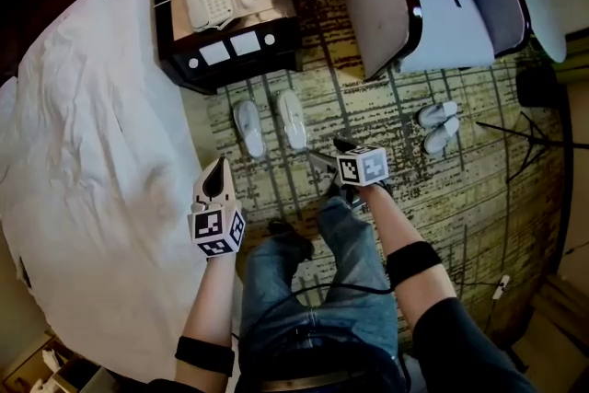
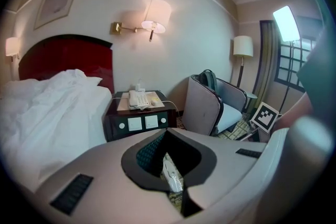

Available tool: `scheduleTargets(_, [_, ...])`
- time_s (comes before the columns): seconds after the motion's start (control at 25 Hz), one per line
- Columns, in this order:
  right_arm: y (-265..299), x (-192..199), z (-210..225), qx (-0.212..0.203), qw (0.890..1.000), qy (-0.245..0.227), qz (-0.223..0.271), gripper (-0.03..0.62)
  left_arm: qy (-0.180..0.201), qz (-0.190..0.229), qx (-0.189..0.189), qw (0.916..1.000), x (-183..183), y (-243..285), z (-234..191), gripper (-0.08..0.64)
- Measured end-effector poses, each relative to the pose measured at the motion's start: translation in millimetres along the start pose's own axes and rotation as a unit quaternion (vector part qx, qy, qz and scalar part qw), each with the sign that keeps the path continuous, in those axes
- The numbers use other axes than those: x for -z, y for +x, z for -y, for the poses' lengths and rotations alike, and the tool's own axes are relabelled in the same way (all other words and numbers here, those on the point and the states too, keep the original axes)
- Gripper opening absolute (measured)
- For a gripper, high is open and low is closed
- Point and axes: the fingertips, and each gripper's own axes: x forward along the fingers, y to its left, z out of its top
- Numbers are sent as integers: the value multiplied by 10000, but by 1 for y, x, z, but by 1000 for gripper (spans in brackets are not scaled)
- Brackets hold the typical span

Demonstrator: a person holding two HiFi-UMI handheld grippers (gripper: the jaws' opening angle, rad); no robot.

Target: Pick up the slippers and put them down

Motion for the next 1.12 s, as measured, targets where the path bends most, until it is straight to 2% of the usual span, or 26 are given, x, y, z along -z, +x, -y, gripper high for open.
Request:
scheduleTargets(0.16, [64, 21, 36, -124, 9999, 113, -32, 388, 59, 105, 197, 9997, 40, 55, -8, 4])
scheduleTargets(0.36, [145, 55, 95, -266, 9991, 301, -143, 387, 76, 107, 387, 9992, 108, 120, -16, 4])
scheduleTargets(0.64, [243, 98, 191, -186, 9987, 296, -359, 387, 56, 101, 485, 9988, 205, 222, -33, 4])
scheduleTargets(0.96, [336, 131, 252, -394, 9978, 139, -520, 388, 583, 291, 992, 9929, 273, 317, -17, 3])
scheduleTargets(1.12, [376, 147, 273, -687, 9961, 152, -525, 390, 578, 345, 1226, 9902, 307, 361, -11, 3])
